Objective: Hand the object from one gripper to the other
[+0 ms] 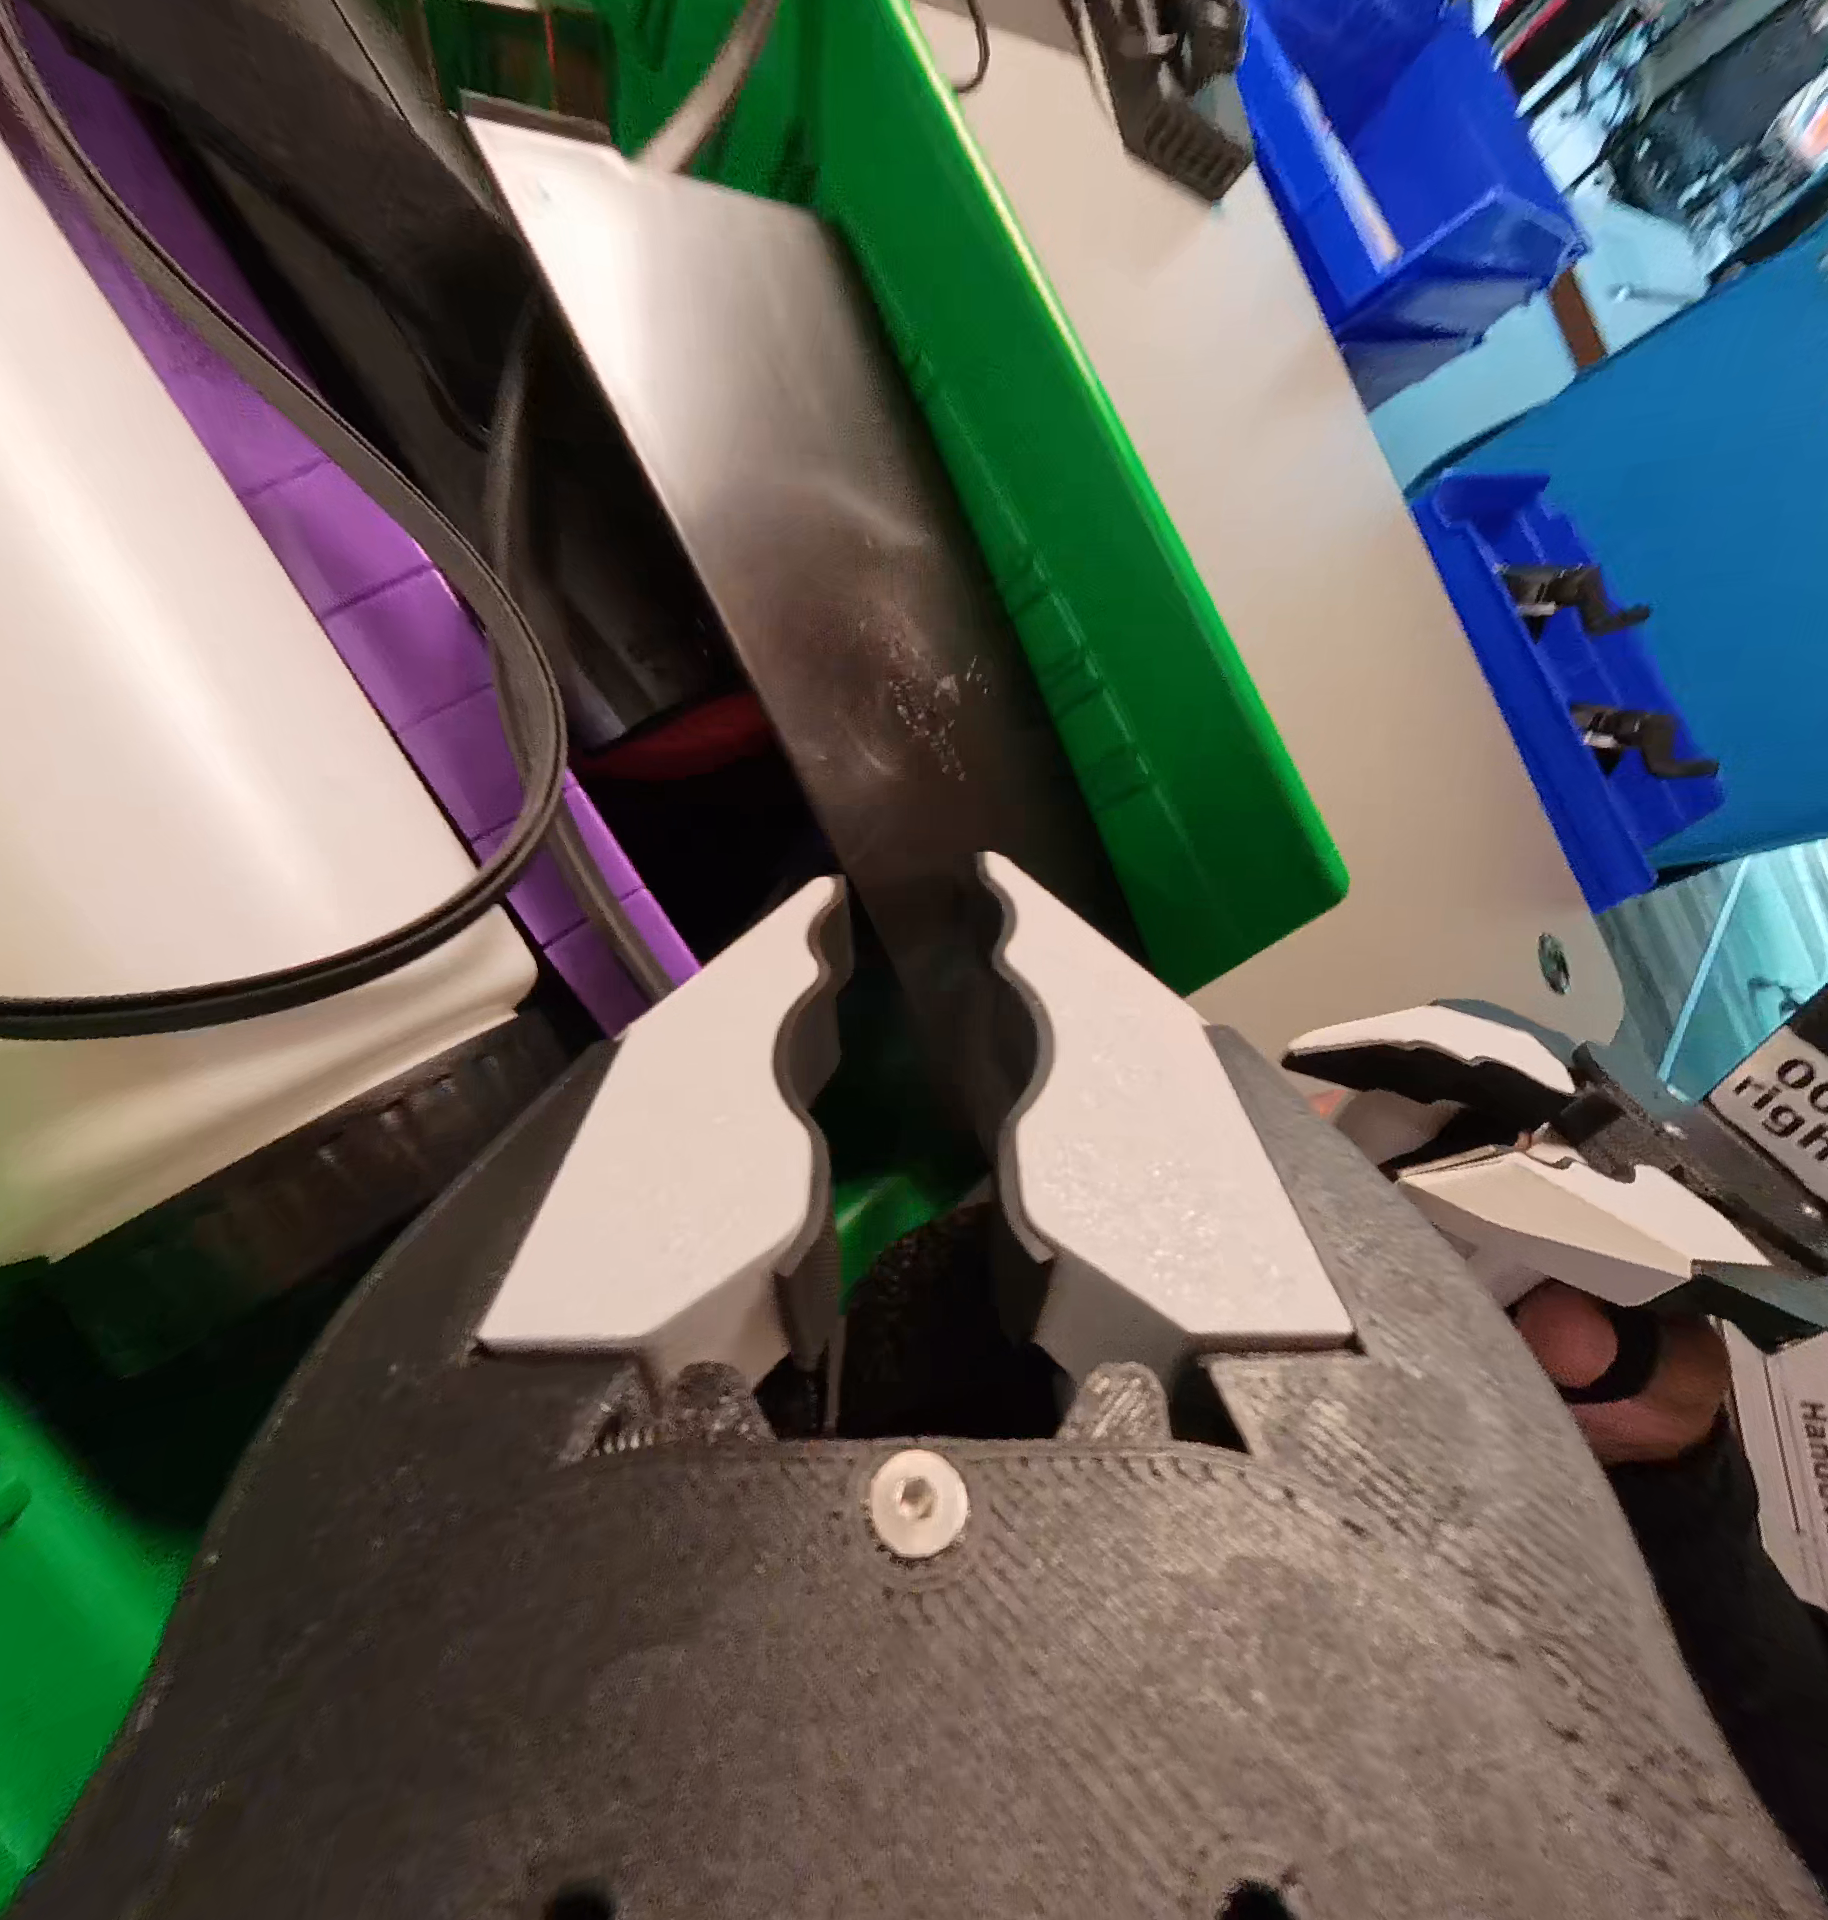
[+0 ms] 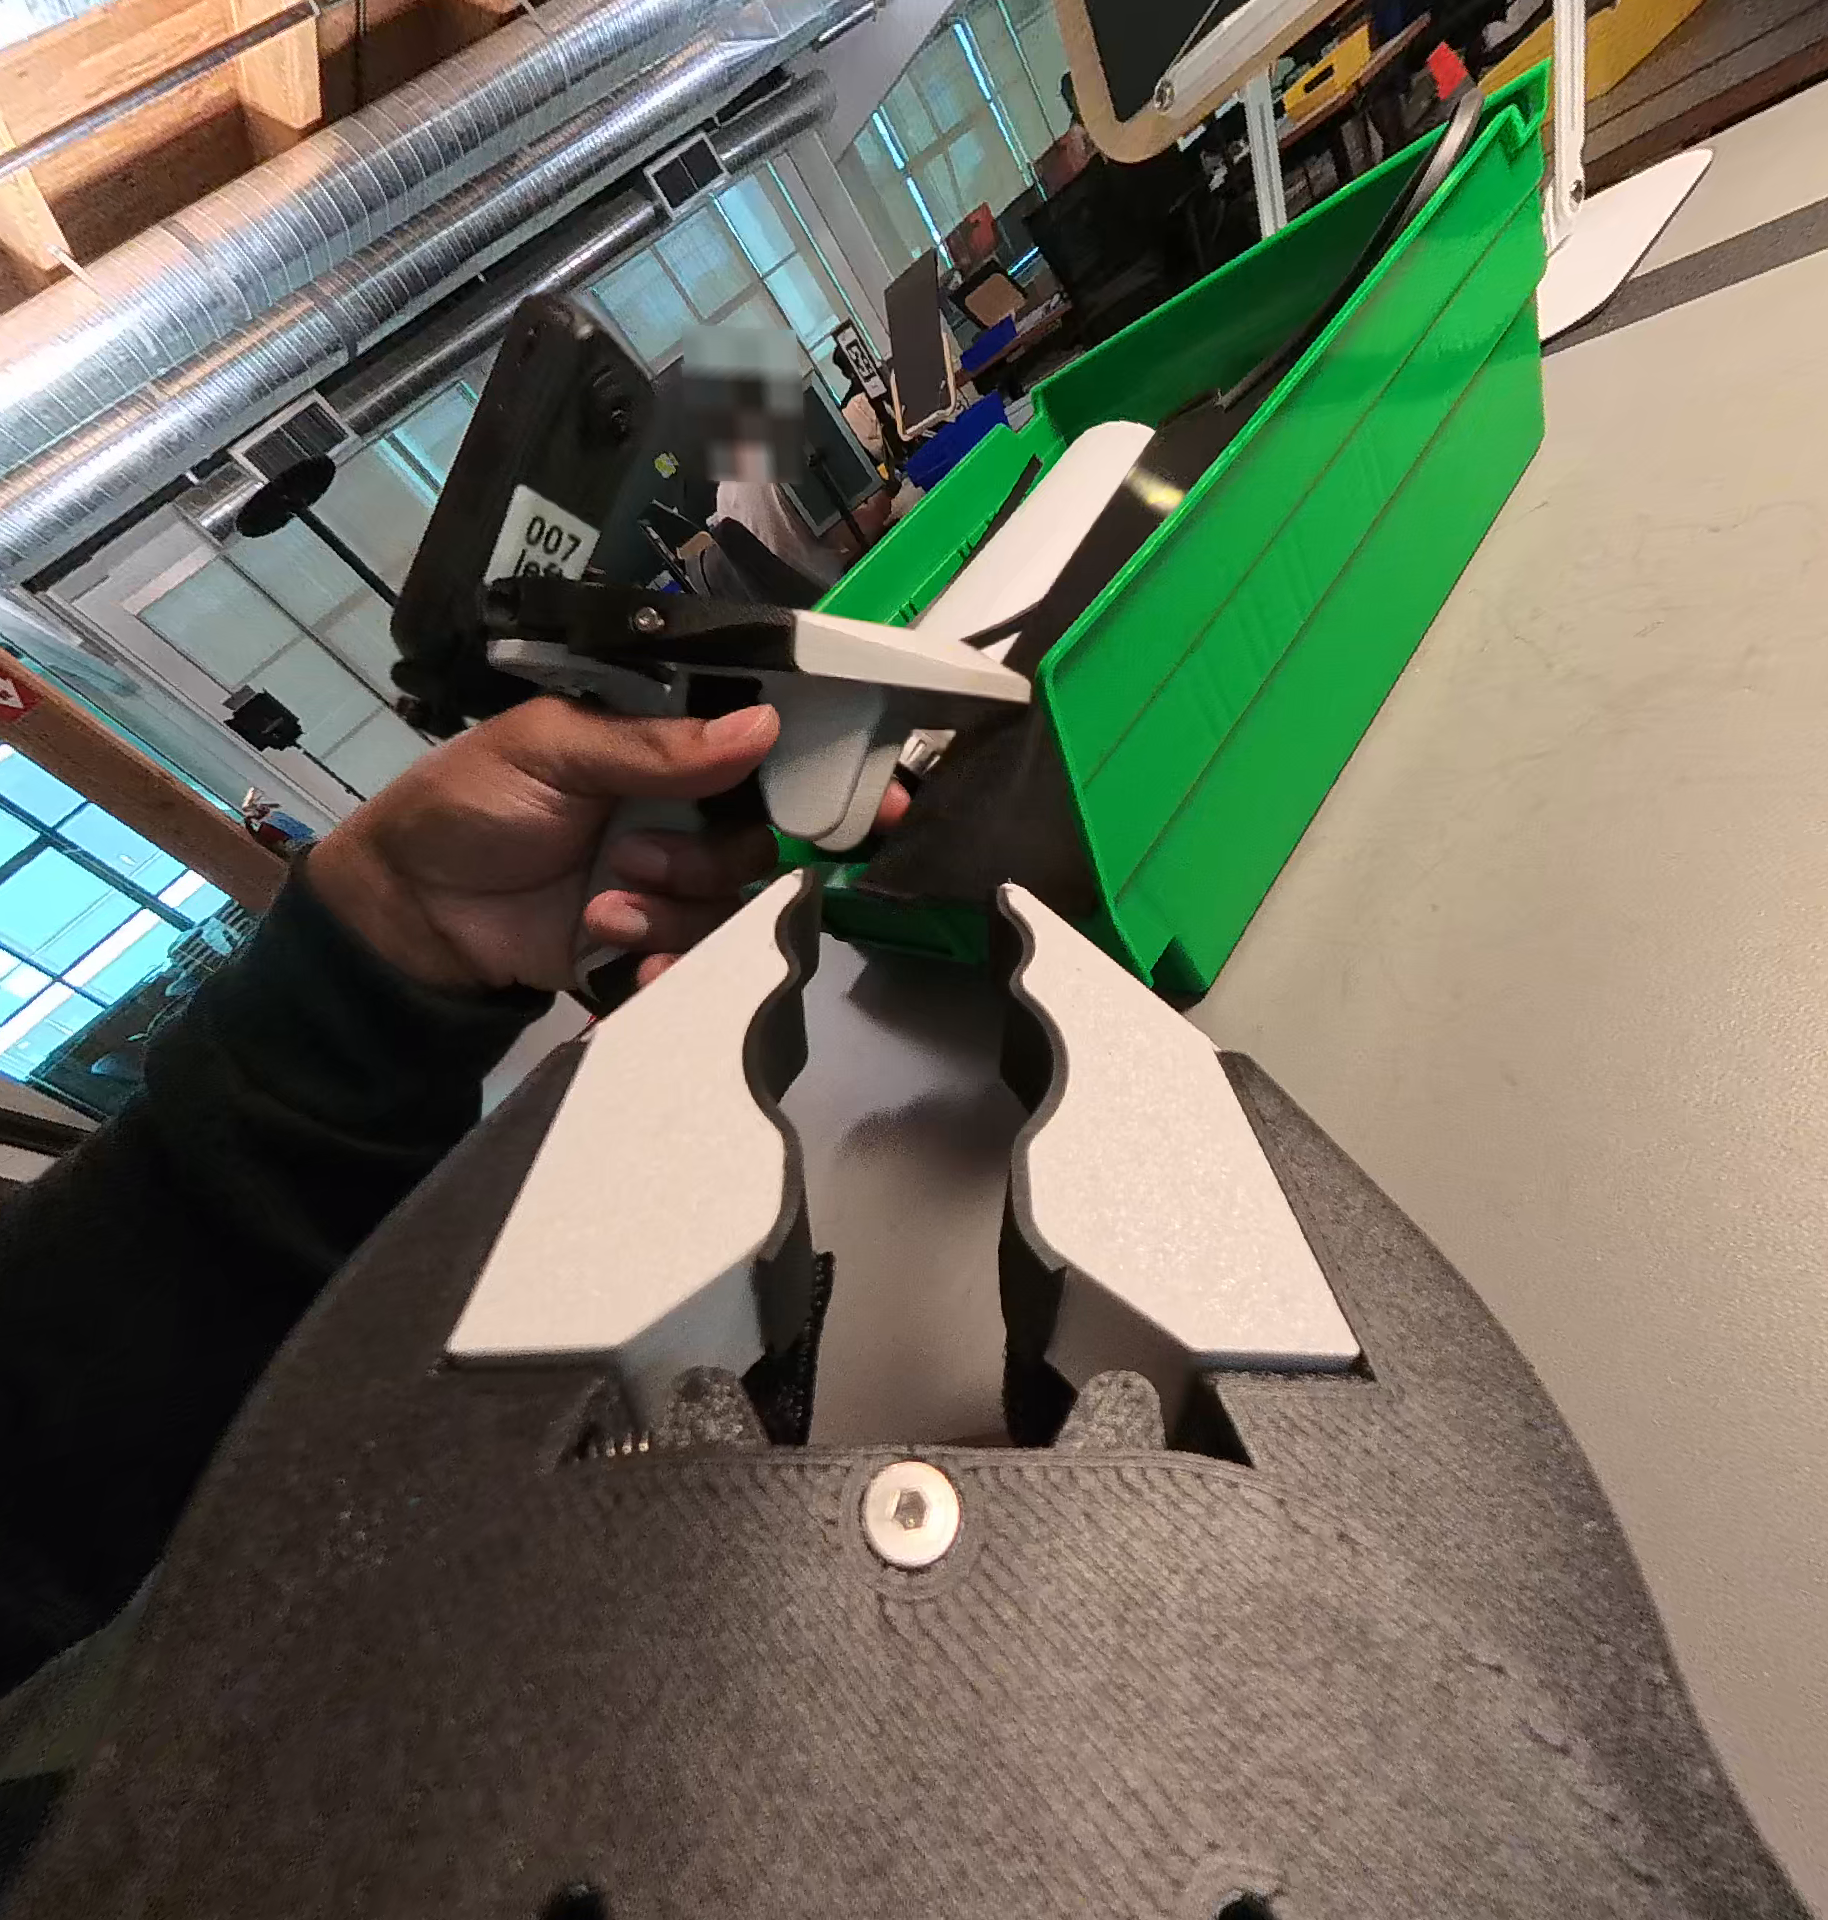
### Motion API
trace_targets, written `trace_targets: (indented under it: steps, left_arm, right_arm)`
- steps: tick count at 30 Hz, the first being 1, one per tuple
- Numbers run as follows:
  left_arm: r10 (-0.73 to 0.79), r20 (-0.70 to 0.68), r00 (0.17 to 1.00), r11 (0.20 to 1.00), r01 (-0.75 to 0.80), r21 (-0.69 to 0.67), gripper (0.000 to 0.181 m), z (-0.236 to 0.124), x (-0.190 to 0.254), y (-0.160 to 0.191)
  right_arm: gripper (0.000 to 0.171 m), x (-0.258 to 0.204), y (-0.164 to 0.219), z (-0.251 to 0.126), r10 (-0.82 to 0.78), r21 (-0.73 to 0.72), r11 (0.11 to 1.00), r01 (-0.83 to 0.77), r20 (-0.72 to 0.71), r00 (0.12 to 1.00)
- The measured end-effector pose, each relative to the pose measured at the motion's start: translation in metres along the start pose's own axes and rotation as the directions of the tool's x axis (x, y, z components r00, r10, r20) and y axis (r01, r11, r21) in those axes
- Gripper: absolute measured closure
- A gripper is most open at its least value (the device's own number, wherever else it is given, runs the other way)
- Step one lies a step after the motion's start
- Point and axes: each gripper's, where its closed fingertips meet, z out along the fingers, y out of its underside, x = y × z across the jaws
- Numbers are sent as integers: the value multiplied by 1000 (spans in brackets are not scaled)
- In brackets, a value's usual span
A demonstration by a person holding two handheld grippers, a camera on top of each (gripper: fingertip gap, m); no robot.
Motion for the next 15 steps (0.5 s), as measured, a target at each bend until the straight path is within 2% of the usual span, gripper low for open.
trace_targets:
  steps: [4,10,15]
  left_arm:
    - [-62,-138,989,995,72,68,173,-6,12,-8]
    - [-4,-171,985,985,33,169,176,-16,22,-19]
    - [9,-266,964,951,73,299,178,-50,28,-36]
  right_arm:
    - [138,0,0,0,5,0,1000,-5,2,1000]
    - [138,0,-1,-1,7,7,1000,-7,3,1000]
    - [138,-1,1,1,14,-7,1000,-14,19,1000]
